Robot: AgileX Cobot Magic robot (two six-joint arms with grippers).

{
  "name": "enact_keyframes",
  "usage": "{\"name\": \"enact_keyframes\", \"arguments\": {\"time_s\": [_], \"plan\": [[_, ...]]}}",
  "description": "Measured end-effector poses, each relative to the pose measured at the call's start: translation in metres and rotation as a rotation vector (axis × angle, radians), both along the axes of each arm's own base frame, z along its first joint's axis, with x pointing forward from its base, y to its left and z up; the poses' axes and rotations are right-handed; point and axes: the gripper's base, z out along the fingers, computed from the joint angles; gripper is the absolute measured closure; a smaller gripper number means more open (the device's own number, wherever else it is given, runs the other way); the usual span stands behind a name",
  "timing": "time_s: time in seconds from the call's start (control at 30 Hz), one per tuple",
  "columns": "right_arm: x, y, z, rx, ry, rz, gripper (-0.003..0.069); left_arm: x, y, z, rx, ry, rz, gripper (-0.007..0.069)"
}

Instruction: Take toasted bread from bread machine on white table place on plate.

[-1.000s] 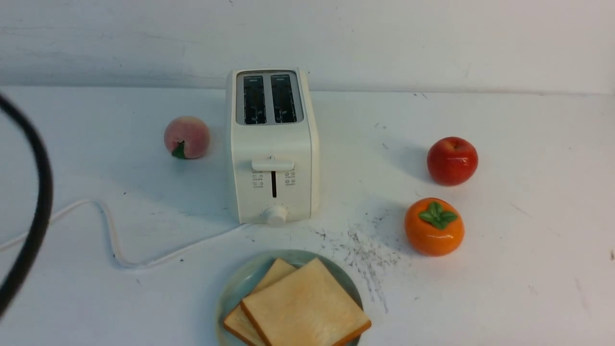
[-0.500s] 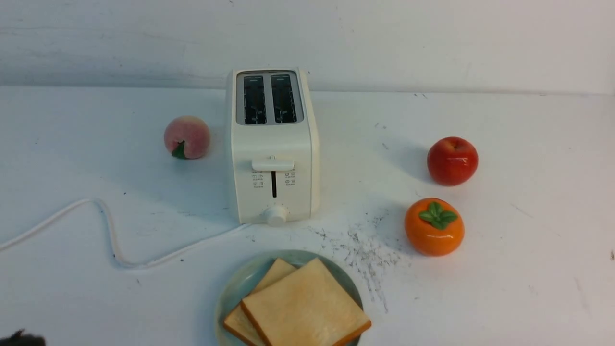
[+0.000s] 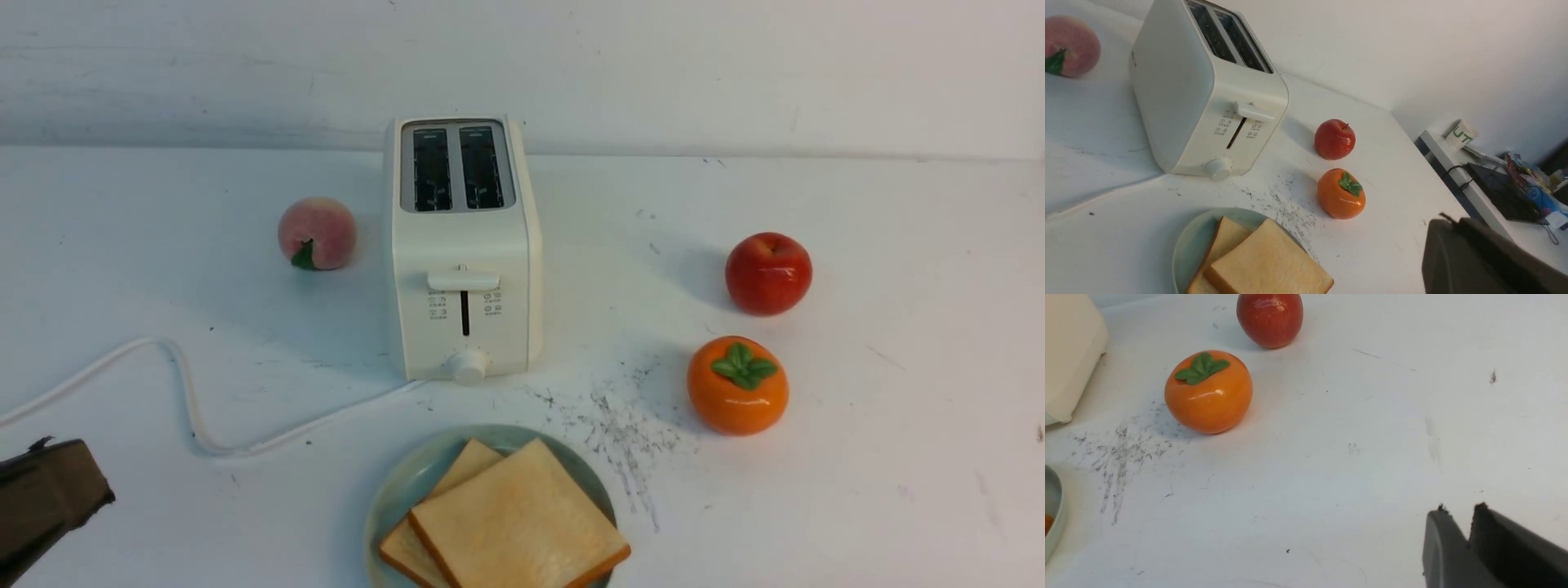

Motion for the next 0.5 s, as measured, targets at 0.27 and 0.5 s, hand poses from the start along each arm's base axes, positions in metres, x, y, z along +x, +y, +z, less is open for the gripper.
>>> {"name": "enact_keyframes", "arguments": {"time_s": [0.27,0.5], "plan": [[0.0,0.0,0.0,0.0,0.0,0.0,0.0542,0.005,0.008,-0.005,0.098,-0.029,0.078,0.0638],[0.0,0.0,0.0,0.0,0.0,0.0,0.0535,0.015,0.019,-0.028,0.21,-0.04,0.196,0.0638]]}}
